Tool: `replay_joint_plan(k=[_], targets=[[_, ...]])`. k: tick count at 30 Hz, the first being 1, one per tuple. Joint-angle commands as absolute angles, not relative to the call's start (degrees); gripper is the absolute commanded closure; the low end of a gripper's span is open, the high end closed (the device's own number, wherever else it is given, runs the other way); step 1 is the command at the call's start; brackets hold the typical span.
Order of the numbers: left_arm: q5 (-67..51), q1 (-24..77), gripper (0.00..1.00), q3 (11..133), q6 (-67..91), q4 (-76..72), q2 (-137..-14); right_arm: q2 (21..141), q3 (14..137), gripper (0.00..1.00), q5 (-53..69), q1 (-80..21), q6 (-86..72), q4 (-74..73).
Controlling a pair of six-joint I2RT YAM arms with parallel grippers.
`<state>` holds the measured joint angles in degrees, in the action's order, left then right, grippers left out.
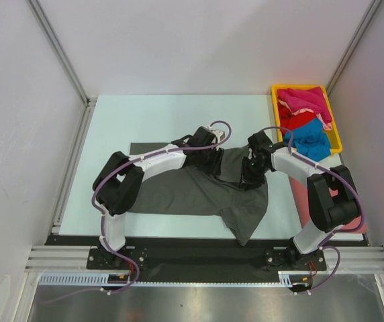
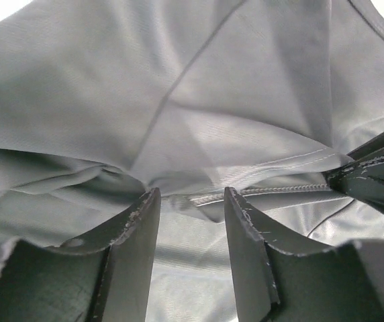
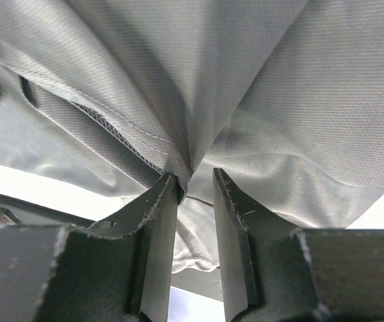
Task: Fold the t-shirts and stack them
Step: Fold the tshirt
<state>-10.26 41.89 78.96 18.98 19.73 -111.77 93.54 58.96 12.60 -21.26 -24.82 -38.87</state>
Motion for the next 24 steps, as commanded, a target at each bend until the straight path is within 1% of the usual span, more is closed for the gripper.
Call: replay_joint_plan(k=[1, 2, 3, 6, 10, 13, 22, 24], targets=[[-7.12, 43.07, 0.5, 79.98, 17.05, 21.71, -110.57, 93.43, 60.21, 0.67, 15.55, -21.18, -25.05, -37.88], [-7.29, 43.07, 0.46, 79.63, 17.05, 21.8, -110.57, 93.43, 60.03, 0.66, 15.82, -21.09, -25.22, -37.97], [-7.12, 43.15, 0.45, 79.54, 17.05, 22.23, -110.91, 93.43, 59.94, 0.66, 16.08, -20.92, -25.4, -37.97], [-5.55, 44.12, 0.43, 80.42, 16.09, 23.38, -111.97, 93.43, 59.77, 0.65, 16.96, -20.13, -25.93, -37.44], [-1.59, 45.61, 0.45, 81.38, 15.12, 24.52, -112.94, 93.43, 59.5, 0.65, 17.93, -19.07, -26.37, -36.92], [1.39, 45.79, 0.51, 82.7, 14.85, 26.28, -114.34, 93.34, 58.71, 0.65, 18.89, -18.46, -26.81, -36.21], [5.44, 45.88, 0.51, 83.85, 14.68, 24.87, -117.33, 93.08, 57.22, 0.65, 19.25, -17.93, -26.98, -35.42], [6.76, 45.88, 0.53, 83.94, 14.77, 25.4, -117.51, 93.16, 56.87, 0.65, 18.99, -17.93, -26.9, -35.24]])
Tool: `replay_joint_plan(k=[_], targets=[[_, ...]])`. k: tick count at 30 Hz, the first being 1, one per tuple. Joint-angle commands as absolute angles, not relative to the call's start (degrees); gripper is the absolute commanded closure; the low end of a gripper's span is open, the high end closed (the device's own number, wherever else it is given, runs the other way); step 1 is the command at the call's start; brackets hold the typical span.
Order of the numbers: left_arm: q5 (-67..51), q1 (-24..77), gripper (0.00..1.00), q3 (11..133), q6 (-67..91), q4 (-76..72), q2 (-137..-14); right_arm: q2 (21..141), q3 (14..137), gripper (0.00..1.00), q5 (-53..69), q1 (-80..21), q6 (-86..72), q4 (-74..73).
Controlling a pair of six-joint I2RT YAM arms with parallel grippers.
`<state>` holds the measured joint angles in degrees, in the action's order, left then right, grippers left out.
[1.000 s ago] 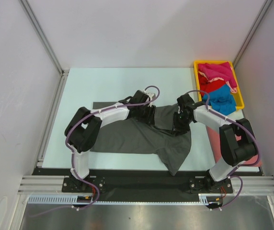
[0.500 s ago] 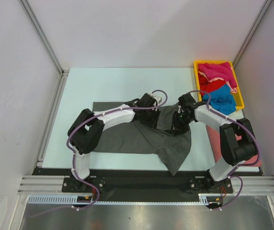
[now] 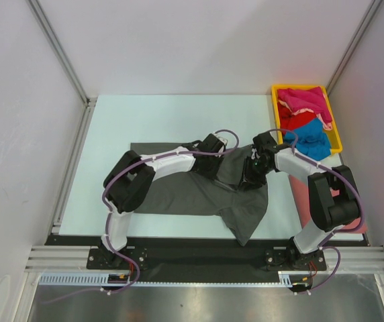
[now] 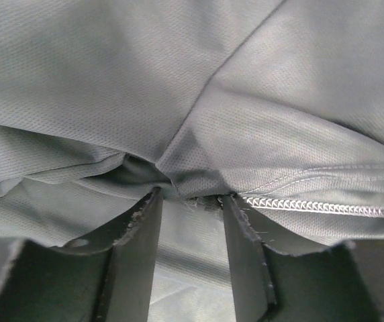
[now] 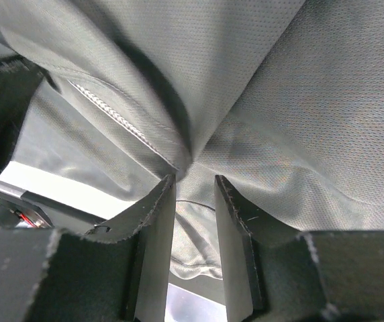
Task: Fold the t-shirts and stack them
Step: Fold the tshirt
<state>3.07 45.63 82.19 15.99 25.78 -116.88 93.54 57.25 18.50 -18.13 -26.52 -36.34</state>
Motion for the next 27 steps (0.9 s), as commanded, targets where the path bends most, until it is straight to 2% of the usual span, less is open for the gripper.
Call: replay_joint_plan(k=[1, 2, 5, 11, 13, 16, 21, 27], targets=[[7.46, 45.88, 0.56, 83.76, 14.68, 25.66, -117.34, 93.34, 56.78, 0.65, 18.81, -18.02, -27.07, -35.07], [8.86, 45.88, 0.61, 82.63, 14.5, 26.19, -116.46, 93.69, 56.78, 0.65, 18.72, -17.93, -27.07, -35.07], [8.27, 45.09, 0.66, 77.11, 15.81, 24.62, -111.48, 94.3, 57.04, 0.65, 18.37, -17.93, -27.16, -34.72], [7.64, 43.95, 0.67, 64.71, 19.15, 20.92, -100.03, 94.75, 57.74, 0.65, 18.55, -17.67, -26.81, -34.8], [6.69, 41.76, 0.66, 62.33, 20.12, 19.61, -96.43, 94.57, 57.83, 0.65, 18.46, -17.58, -26.63, -35.24], [3.62, 40.08, 0.54, 57.75, 20.74, 14.95, -92.29, 94.48, 57.66, 0.65, 18.89, -17.58, -26.37, -35.25], [-4.39, 39.73, 0.5, 57.57, 19.68, 10.46, -91.58, 95.1, 57.92, 0.65, 23.45, -17.67, -26.71, -32.96], [-15.11, 34.99, 0.63, 53.36, 24.78, 5.54, -90.97, 97.99, 62.75, 0.65, 22.07, -17.32, -26.11, -34.01]])
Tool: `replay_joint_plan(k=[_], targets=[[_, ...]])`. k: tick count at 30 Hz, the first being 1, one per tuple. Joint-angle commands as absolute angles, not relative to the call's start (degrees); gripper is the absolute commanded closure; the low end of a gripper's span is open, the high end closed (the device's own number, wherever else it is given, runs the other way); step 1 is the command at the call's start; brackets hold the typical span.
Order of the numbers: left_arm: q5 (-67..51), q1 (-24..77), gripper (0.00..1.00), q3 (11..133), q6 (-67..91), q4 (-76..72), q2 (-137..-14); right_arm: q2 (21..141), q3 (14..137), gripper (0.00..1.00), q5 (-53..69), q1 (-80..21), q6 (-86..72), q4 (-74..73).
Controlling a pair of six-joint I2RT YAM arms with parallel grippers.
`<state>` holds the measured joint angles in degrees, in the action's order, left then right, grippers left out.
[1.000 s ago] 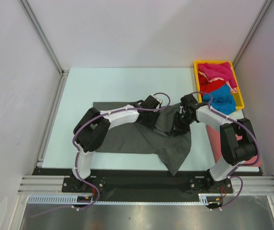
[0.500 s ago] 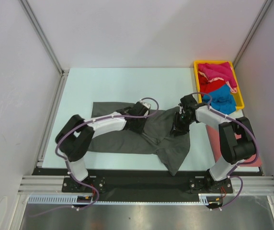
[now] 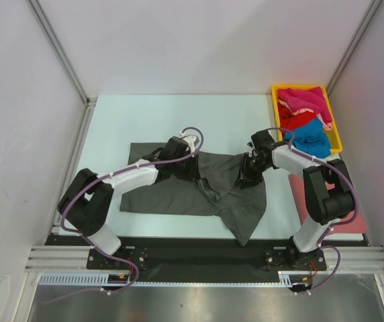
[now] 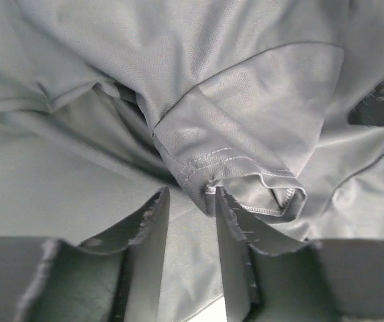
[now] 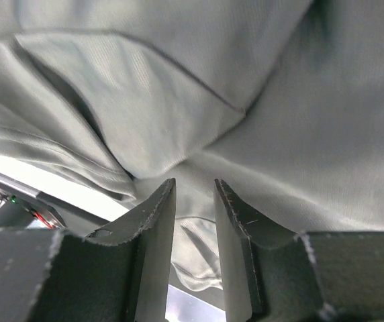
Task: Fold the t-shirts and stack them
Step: Fold the tshirt
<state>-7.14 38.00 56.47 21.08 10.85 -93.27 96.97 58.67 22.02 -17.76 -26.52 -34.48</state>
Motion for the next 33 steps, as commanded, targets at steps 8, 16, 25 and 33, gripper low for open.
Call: replay_joint_plan(k=[8, 16, 25, 33], targets=[[-14.68, 31.91, 0.44, 47.47, 23.03, 6.76, -85.35, 99.05, 66.97, 0.64, 22.67, -10.65, -25.06, -35.33], [-25.27, 27.07, 0.27, 49.21, 22.77, 4.66, -84.45, 104.06, 74.6, 0.58, 24.52, -8.26, -25.57, -34.01], [-27.96, 26.98, 0.32, 52.38, 16.98, 11.56, -86.92, 109.51, 82.09, 0.57, 19.78, -5.37, -23.13, -38.58], [-23.11, 26.98, 0.38, 56.6, 13.8, 19.34, -93.77, 110.75, 80.96, 0.57, 23.46, -4.4, -22.58, -38.68]])
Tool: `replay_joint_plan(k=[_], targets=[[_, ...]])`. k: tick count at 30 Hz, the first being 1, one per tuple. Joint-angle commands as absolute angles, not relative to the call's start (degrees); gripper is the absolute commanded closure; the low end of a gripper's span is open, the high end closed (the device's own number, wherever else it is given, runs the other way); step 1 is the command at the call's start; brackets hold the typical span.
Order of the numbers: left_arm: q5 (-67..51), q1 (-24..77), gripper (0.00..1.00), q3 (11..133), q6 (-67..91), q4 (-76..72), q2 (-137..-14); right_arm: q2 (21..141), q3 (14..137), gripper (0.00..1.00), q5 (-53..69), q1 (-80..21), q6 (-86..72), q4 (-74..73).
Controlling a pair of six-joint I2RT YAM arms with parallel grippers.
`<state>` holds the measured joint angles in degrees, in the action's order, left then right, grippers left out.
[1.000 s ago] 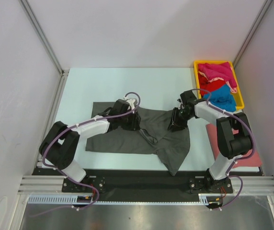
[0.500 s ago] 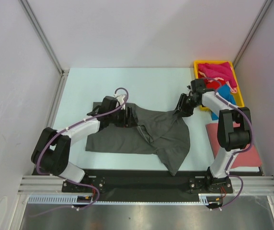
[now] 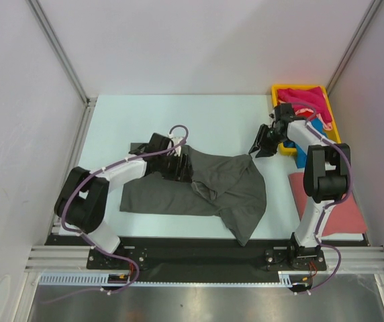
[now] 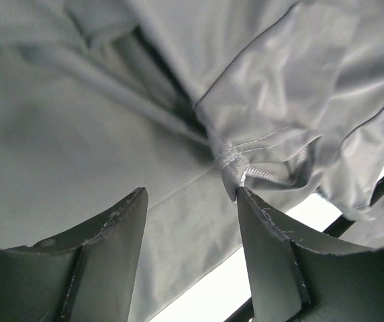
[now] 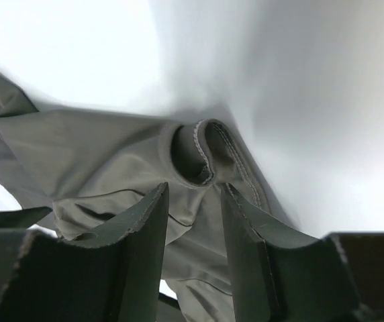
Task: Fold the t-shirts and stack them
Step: Fold the tshirt
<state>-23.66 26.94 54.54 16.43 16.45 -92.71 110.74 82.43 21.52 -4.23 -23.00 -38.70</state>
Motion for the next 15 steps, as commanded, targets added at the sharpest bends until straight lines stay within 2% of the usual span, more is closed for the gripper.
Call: replay_joint_plan(k=[1, 9, 15], targets=[[-23.46, 26.98, 0.38, 56.86, 14.15, 19.16, -94.13, 110.57, 80.43, 0.57, 23.55, -4.39, -22.94, -37.54], [-24.7, 26.89, 0.37, 59.24, 14.68, 18.54, -95.62, 112.76, 80.15, 0.57, 26.27, -4.39, -21.98, -34.72], [-26.19, 26.98, 0.33, 60.99, 13.8, 19.77, -96.15, 115.83, 81.55, 0.6, 27.77, -4.39, -22.24, -32.7]])
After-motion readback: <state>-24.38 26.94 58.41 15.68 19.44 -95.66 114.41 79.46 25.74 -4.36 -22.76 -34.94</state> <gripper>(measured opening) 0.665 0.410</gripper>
